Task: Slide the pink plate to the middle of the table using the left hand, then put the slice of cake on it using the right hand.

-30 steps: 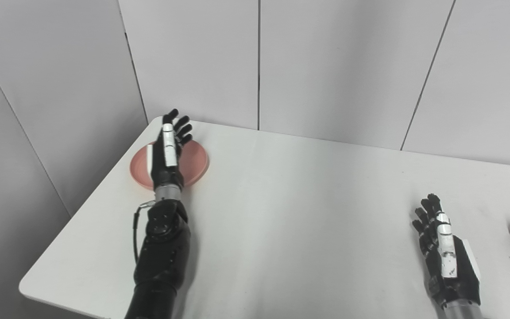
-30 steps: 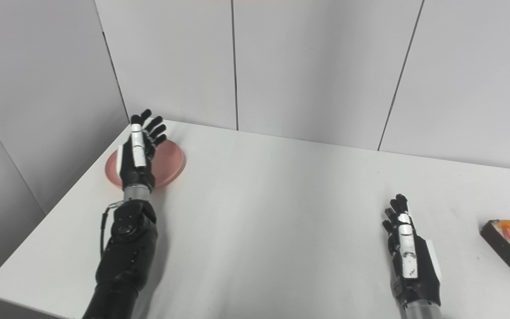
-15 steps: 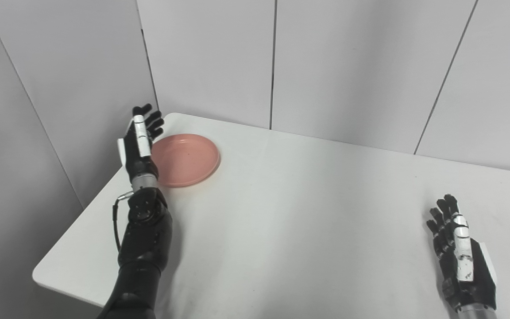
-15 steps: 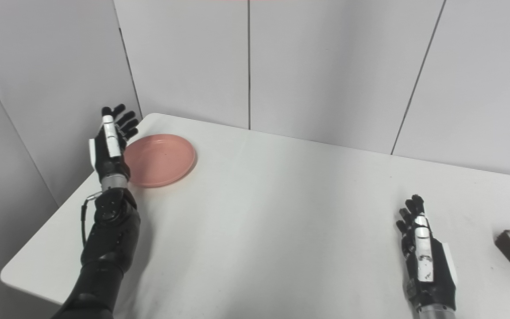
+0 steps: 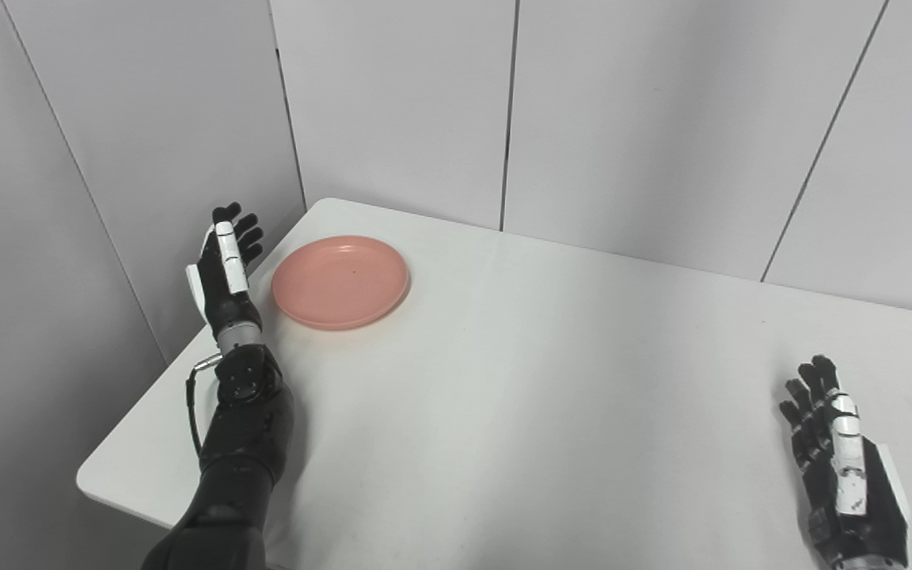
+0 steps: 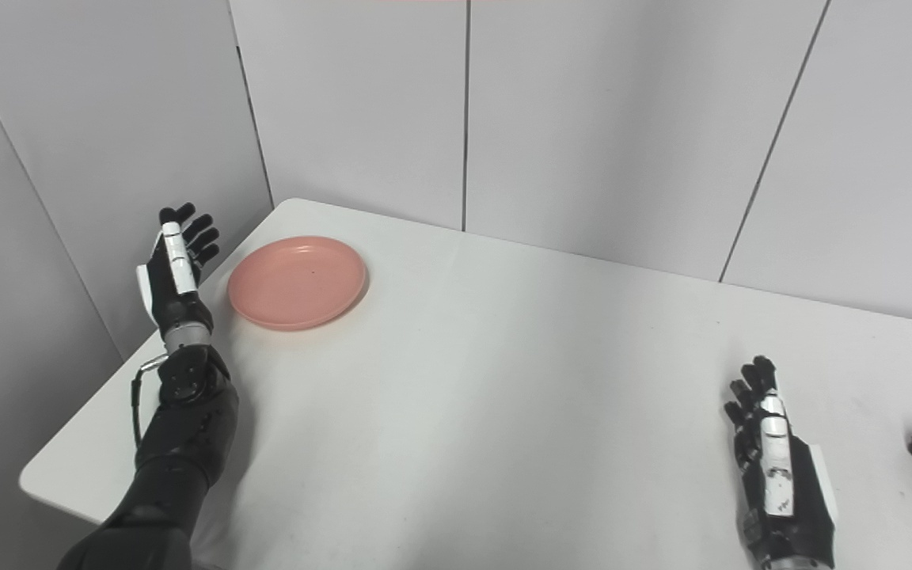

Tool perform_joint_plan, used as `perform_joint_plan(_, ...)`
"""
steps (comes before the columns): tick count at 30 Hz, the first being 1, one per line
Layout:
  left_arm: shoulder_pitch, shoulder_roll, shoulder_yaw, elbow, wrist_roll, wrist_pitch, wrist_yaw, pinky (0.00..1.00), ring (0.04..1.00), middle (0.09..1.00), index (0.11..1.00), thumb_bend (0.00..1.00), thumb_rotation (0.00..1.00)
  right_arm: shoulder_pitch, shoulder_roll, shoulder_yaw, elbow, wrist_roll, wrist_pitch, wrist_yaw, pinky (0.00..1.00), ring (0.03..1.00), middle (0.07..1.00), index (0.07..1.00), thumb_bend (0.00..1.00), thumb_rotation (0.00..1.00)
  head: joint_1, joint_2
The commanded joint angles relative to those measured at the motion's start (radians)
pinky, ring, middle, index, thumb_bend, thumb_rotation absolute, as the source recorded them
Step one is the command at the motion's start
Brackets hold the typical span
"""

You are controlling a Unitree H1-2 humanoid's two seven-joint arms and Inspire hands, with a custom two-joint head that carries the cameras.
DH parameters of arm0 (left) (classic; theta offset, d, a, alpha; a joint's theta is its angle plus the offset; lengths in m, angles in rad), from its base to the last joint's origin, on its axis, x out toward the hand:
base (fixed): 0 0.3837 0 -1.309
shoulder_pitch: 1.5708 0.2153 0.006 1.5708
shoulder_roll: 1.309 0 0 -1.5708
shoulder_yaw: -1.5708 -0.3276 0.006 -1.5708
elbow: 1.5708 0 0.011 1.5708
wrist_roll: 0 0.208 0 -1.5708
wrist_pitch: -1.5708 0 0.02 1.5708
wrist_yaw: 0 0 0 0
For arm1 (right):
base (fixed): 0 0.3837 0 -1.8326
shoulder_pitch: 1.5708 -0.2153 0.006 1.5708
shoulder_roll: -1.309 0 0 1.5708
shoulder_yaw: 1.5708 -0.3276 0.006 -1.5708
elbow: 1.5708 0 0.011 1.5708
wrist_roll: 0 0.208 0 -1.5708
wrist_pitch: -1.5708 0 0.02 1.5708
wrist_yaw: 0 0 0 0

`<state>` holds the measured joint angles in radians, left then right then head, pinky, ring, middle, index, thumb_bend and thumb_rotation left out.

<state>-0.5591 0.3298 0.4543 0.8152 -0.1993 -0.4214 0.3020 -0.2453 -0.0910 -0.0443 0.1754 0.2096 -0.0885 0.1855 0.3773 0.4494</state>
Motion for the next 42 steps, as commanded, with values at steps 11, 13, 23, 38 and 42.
perform_joint_plan(11, -0.067, 0.04, -0.014, 0.073, -0.03, -0.039, -0.05, 0.93, 0.873, 0.855, 0.856, 0.69, 1.0, 0.028, -0.009, 0.005, -0.002, -0.005, -0.033, 0.011, 1.0, 1.0, 1.0, 1.0, 0.44, 1.0, -0.002, 0.002)
perform_joint_plan(13, -0.072, 0.034, -0.017, 0.082, -0.035, -0.038, -0.059, 0.92, 0.883, 0.868, 0.871, 0.69, 1.0, 0.03, -0.01, 0.005, -0.008, -0.001, -0.025, 0.011, 1.0, 1.0, 1.0, 1.0, 0.44, 1.0, -0.002, 0.003)
perform_joint_plan(23, -0.06, 0.02, -0.072, 0.046, -0.095, 0.058, -0.203, 1.0, 0.982, 0.958, 0.962, 0.74, 1.0, 0.035, -0.014, 0.01, -0.023, -0.005, -0.023, 0.01, 1.0, 1.0, 1.0, 1.0, 0.44, 1.0, -0.01, 0.015)
perform_joint_plan(38, -0.059, 0.0, -0.128, 0.031, -0.087, 0.114, -0.243, 1.0, 1.0, 0.995, 1.0, 0.71, 1.0, 0.041, -0.015, 0.015, -0.05, -0.014, -0.001, 0.0, 1.0, 1.0, 1.0, 1.0, 0.45, 1.0, -0.009, 0.02)
perform_joint_plan(42, -0.059, -0.003, -0.131, 0.037, -0.096, 0.107, -0.265, 1.0, 1.0, 1.0, 1.0, 0.73, 1.0, 0.043, -0.011, 0.014, -0.054, -0.017, 0.001, -0.003, 1.0, 1.0, 1.0, 1.0, 0.45, 1.0, -0.013, 0.02)
